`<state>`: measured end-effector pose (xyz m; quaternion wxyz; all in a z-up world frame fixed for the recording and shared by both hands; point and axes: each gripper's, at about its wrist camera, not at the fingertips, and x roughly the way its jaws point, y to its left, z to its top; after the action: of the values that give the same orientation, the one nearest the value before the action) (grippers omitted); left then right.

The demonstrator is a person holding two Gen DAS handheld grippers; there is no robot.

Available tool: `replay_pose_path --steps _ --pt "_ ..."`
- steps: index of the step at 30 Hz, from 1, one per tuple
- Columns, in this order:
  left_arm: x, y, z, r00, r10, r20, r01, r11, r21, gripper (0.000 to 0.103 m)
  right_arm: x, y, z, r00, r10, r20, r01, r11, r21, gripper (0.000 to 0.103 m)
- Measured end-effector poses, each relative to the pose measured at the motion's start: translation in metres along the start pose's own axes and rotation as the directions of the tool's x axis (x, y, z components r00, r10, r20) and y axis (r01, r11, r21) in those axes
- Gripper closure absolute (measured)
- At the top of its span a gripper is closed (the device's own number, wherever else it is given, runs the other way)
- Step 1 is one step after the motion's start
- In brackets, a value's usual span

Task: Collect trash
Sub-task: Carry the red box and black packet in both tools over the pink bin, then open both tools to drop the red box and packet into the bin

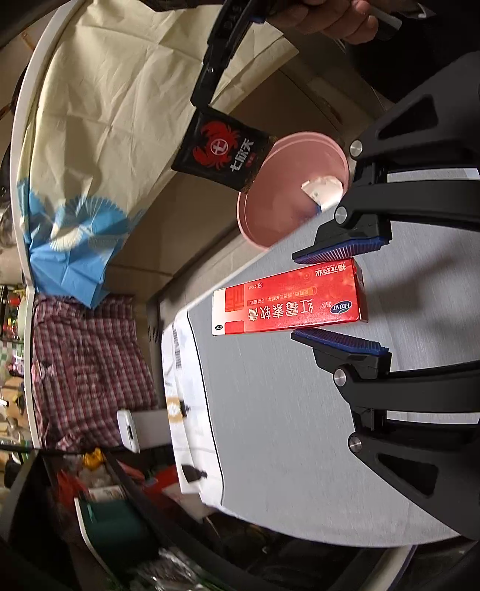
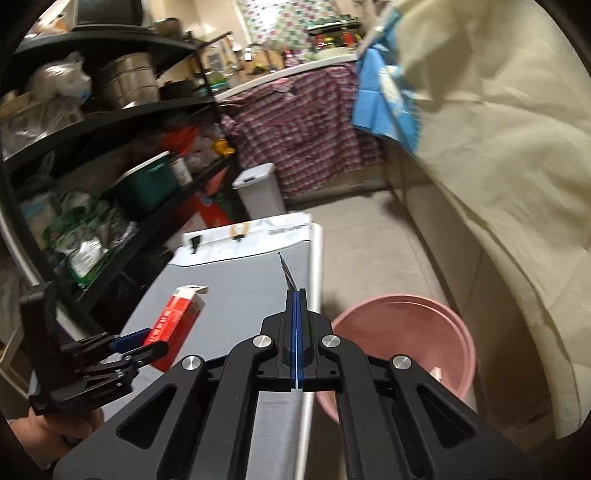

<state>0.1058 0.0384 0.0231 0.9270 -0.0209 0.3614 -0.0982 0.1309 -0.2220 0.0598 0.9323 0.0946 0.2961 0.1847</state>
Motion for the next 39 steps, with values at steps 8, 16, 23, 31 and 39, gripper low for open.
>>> replay_pose_path --steps 8,16,23,31,39 --pt "0.029 -0.042 0.014 0.999 -0.049 -0.014 0.049 0.998 0.024 0.067 0.010 -0.049 -0.008 0.996 -0.083 -0.016 0.084 0.993 0.081 0.103" --pt "0.062 -0.083 0.030 0.994 -0.105 -0.042 0.108 0.992 0.064 0.067 0.025 -0.081 -0.011 0.991 -0.132 -0.036 0.136 0.981 0.136 0.103" --pt "0.092 -0.111 0.036 0.988 -0.137 -0.071 0.143 0.984 0.104 0.067 0.037 -0.098 -0.017 0.983 -0.169 -0.069 0.178 0.972 0.154 0.103" --pt "0.126 -0.128 0.034 0.982 -0.149 -0.115 0.161 0.981 0.105 0.067 0.047 -0.101 -0.016 0.976 -0.198 -0.087 0.209 0.969 0.133 0.103" --pt "0.147 -0.133 0.032 0.977 -0.152 -0.150 0.168 0.981 0.099 0.067 0.057 -0.100 -0.015 0.968 -0.226 -0.111 0.239 0.964 0.117 0.102"
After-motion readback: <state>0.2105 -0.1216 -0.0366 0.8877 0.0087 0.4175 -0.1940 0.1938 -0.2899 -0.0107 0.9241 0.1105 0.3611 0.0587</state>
